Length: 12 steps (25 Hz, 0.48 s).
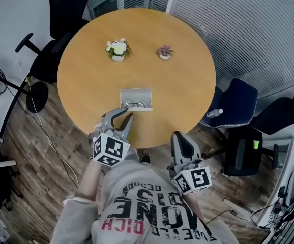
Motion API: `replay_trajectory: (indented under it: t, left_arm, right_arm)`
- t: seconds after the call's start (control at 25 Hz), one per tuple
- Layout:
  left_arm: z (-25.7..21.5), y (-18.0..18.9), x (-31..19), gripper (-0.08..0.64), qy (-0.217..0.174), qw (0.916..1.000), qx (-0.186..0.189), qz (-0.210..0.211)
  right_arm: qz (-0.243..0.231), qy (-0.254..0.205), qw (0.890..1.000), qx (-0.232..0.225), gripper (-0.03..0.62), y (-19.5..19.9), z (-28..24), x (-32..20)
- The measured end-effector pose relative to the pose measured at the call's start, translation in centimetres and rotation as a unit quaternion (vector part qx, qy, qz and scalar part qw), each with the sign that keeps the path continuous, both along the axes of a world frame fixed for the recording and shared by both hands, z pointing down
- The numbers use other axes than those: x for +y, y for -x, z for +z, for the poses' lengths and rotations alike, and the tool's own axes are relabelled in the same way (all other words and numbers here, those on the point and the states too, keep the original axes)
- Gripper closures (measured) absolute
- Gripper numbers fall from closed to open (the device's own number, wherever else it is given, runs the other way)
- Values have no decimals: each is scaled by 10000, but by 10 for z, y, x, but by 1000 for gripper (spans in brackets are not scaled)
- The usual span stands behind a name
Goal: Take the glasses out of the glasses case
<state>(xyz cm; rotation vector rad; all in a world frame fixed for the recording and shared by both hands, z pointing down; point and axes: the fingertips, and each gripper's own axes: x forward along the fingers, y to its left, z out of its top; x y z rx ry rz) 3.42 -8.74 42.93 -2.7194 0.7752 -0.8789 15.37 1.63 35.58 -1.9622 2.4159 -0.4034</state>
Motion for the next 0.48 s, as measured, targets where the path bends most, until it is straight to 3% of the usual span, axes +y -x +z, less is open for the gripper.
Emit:
replay_trajectory:
  t: [0.08, 0.2, 0.48]
  left_arm:
    - [24, -10, -14, 476, 49, 9972, -575, 477]
    - [61, -21, -31, 471, 151, 9856, -1283, 1090]
    - [130, -36, -50, 471, 652, 9542, -2150, 1977]
  right_arm:
    - [202, 67, 9998, -7, 568, -6, 2, -10]
    - [429, 196, 9989, -28, 568, -11, 10, -23]
    - [766, 641, 9950, -61, 568, -12, 31, -37]
